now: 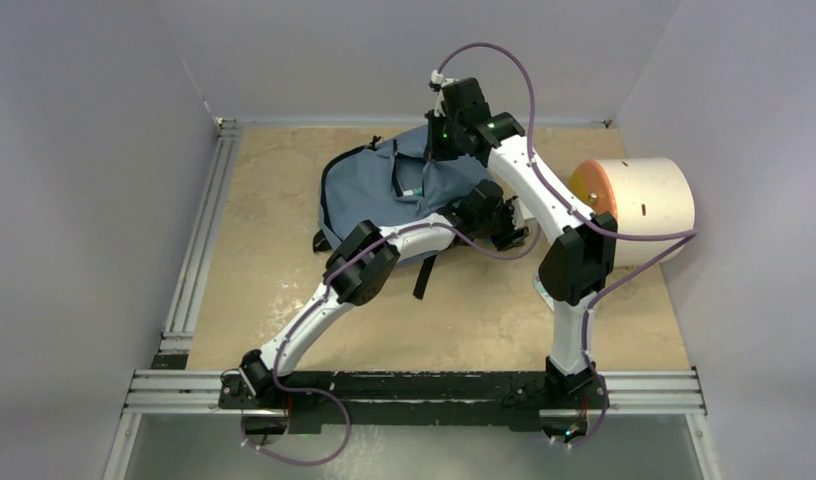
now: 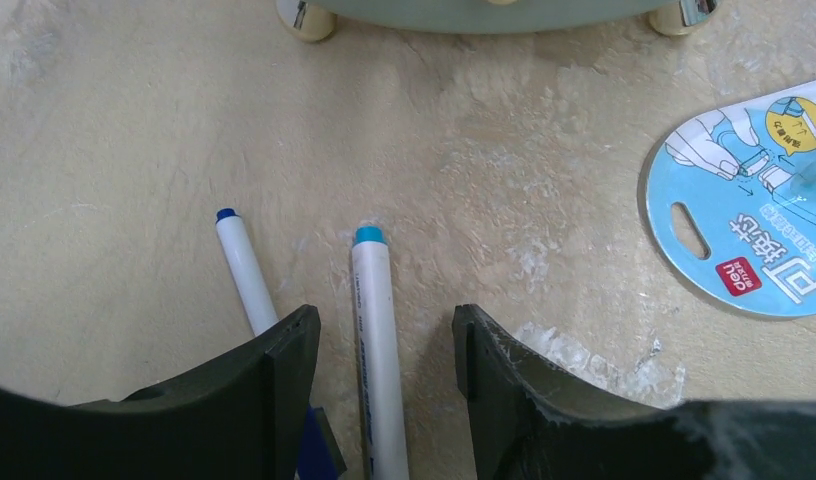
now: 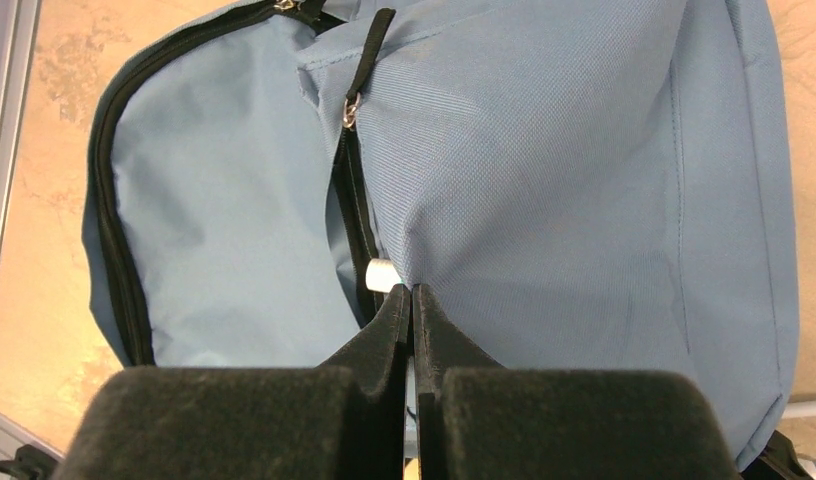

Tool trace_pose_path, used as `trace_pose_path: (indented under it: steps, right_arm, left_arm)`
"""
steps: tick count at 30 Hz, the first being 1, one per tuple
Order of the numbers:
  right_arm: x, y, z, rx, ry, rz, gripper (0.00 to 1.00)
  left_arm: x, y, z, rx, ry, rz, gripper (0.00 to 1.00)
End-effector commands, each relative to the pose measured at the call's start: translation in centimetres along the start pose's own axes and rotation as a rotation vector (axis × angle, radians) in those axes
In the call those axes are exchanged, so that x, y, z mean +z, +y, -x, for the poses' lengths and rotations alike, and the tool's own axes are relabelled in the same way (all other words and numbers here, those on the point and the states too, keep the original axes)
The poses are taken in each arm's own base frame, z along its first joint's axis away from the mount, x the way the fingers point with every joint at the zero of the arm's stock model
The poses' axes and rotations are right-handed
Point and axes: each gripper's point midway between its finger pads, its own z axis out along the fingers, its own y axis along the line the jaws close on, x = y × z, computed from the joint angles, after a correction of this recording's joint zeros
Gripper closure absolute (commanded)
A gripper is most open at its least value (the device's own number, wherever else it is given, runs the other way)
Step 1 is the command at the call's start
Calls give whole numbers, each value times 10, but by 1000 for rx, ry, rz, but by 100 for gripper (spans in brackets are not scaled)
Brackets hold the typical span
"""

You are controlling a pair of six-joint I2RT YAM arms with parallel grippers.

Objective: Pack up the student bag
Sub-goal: Pick up the stationery from the center of the board.

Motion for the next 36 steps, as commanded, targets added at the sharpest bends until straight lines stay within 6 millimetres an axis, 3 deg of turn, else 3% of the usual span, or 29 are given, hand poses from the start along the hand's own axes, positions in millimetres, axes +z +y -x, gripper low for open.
trace_pose_path:
  steps: [1,6,11,21,26,30,32,33,36]
  right_arm:
    - [-41,30,43,-7,-145,113,100]
    - [-41,32,41,-3,-141,127,100]
    - [-39,32,39,4,-138,132,100]
    - [-37,36,37,13,-134,153,100]
    - [-37,31,35,8,-138,129,100]
    - [-36,27,36,8,-142,112,100]
    - [-37,26,36,11,-147,113,100]
    - [-37,26,35,11,-148,112,100]
    - [-37,21,33,14,-151,100,100]
  left_arm:
    - [-3,-5,-18,-53,62,-50,49]
    - [-3,-11,-40,-103,136,-77,50]
    - [-15,-28,-46,-136,165,-120,68]
    - [-42,-94,-56,-162,243,-209,86]
    - [-62,-122,-40,-185,211,-187,95]
    - [-95,-151,-27,-226,156,-153,97]
    - [-113,-158,-12,-245,119,-115,100]
    - [-119,-160,-18,-284,135,-83,100]
    - [-144,-162,-6,-365,126,-18,100]
